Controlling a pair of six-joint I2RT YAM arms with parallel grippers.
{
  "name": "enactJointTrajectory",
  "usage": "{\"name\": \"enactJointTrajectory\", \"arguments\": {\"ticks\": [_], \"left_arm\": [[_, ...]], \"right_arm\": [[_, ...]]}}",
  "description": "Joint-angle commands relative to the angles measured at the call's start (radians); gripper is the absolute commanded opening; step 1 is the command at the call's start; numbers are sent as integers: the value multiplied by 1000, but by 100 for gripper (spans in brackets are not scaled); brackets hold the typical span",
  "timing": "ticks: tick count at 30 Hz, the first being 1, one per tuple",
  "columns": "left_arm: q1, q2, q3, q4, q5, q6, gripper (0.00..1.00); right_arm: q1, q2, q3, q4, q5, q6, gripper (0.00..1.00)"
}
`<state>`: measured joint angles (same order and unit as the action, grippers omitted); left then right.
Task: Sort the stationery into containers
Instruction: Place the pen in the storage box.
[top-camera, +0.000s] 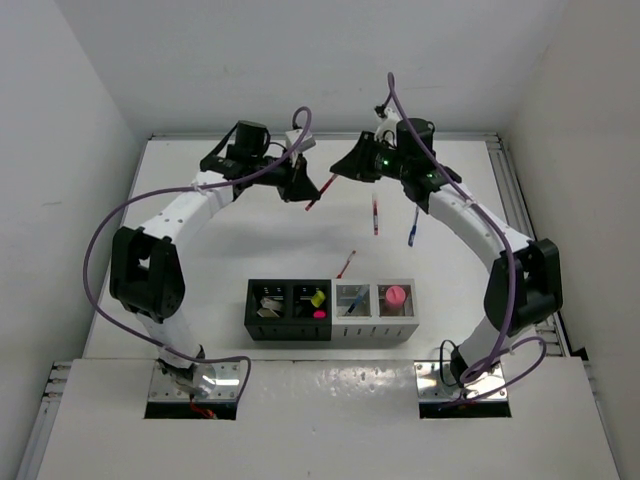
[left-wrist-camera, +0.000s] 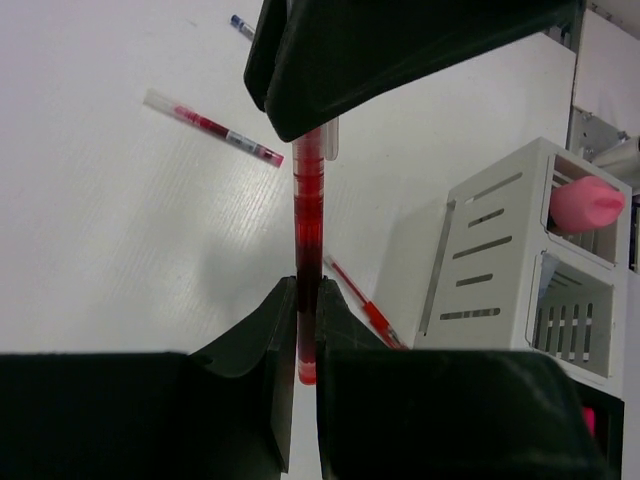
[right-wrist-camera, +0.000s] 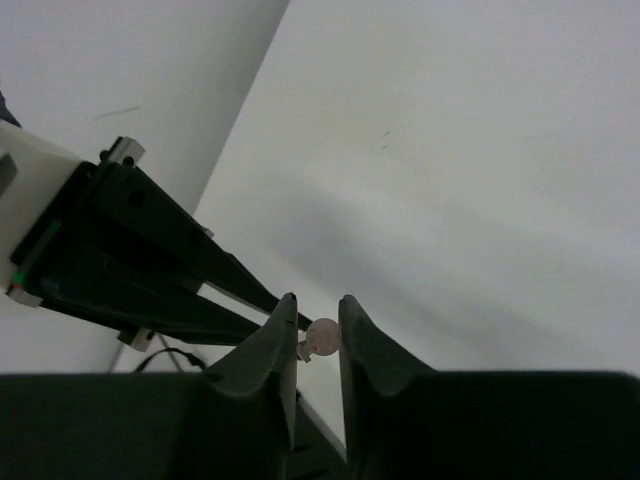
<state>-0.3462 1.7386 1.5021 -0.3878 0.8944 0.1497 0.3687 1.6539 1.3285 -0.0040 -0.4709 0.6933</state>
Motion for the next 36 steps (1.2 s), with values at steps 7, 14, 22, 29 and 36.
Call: {"name": "enactJointTrajectory", "arguments": {"ticks": [7, 14, 22, 29, 36], "left_arm": [[4, -70, -11, 3, -60, -45, 90], [139, -63, -52, 75, -117, -234, 100], [158, -24, -34, 56, -210, -196, 100], [119, 30, 7, 3, -219, -170, 100], [82, 30, -14, 3, -242, -118, 100]], "right_arm": [[10, -58, 15, 10, -14, -99, 0], [-47, -287, -118, -200, -107, -440, 0], [97, -563, -210, -485, -161, -618, 0], [228, -651, -363, -484, -68, -791, 0], [303, -638, -488, -349, 0, -816, 2]]}}
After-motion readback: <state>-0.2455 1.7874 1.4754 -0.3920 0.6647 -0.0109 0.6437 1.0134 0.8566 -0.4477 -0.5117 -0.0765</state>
